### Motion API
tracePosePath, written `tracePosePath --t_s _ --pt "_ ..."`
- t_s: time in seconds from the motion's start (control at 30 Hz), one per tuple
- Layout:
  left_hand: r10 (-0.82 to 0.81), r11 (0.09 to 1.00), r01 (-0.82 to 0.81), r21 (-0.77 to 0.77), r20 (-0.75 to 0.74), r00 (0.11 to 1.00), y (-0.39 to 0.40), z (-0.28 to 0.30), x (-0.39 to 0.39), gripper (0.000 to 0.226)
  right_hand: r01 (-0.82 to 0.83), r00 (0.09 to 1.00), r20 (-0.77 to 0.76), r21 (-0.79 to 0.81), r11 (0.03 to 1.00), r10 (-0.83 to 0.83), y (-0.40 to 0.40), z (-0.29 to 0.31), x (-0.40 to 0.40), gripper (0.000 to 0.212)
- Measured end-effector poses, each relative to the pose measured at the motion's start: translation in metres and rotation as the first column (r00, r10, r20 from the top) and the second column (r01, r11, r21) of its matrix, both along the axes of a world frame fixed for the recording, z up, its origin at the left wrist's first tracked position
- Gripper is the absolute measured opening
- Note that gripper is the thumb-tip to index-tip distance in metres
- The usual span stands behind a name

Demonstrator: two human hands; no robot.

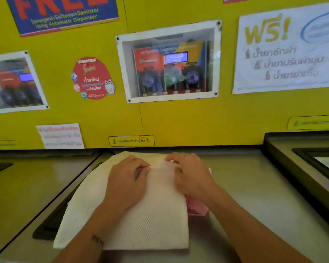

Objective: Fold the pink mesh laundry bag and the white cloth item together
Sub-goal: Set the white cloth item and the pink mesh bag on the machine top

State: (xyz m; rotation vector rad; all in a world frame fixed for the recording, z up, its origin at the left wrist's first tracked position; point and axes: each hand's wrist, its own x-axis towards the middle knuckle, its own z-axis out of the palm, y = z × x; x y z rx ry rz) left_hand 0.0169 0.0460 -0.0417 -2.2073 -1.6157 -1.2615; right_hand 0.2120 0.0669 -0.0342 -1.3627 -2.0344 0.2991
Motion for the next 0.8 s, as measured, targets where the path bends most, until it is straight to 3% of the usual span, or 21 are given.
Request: tracePosePath --t_s 0.13,0.23,0.3,0.37,0.43,0.5,0.53,0.6,0.67,0.73,0.8 --pt "-0.155 0.977 0.159 0.145 -0.04 0.987 0.011 0.041 0.032 0.014 0.15 0.979 -0.154 0.094 0.984 -0.135 0.001 0.026 0.034 0.03" --pt "-0.366 0.913 0.371 0.167 -0.064 0.929 0.014 0.064 0.068 0.013 0.244 0.968 -0.104 0.201 0.949 -0.227 -0.007 0.057 0.075 0.029" --pt "-0.483 0.874 0.485 0.046 -0.046 0.875 0.017 0.068 0.084 0.019 0.302 0.952 -0.002 0.18 0.936 -0.307 -0.015 0.071 0.11 0.035" --pt "-0.528 0.846 0.516 -0.133 -0.079 0.845 0.024 0.062 0.089 0.03 0.398 0.899 0.176 0.06 0.916 -0.402 -0.023 0.077 0.146 0.04" --pt "-0.543 0.814 0.482 -0.324 -0.134 0.829 0.032 0.05 0.089 0.041 0.516 0.804 0.379 -0.061 0.854 -0.459 -0.032 0.073 0.17 0.039" --pt "-0.548 0.779 0.412 -0.473 -0.195 0.813 0.038 0.036 0.089 0.047 0.598 0.715 0.495 -0.07 0.798 -0.493 -0.04 0.06 0.177 0.039" --pt "-0.557 0.759 0.392 -0.52 -0.206 0.804 0.04 0.029 0.09 0.047 0.577 0.738 0.459 -0.052 0.815 -0.494 -0.042 0.051 0.175 0.041" --pt "-0.591 0.696 0.42 -0.582 -0.132 0.796 0.043 0.018 0.093 0.044 0.444 0.871 0.273 -0.084 0.892 -0.408 -0.05 0.036 0.154 0.044" --pt "-0.607 0.652 0.475 -0.592 -0.032 0.794 0.041 0.011 0.094 0.04 0.286 0.953 0.174 -0.267 0.92 -0.246 -0.057 0.022 0.124 0.053" --pt "-0.586 0.693 0.481 -0.538 -0.031 0.81 0.038 0.011 0.091 0.036 0.267 0.946 0.286 -0.433 0.861 -0.15 -0.056 0.002 0.105 0.061" --pt "-0.536 0.764 0.441 -0.471 -0.084 0.84 0.037 0.013 0.08 0.038 0.342 0.904 0.394 -0.432 0.834 -0.167 -0.051 -0.012 0.102 0.058"
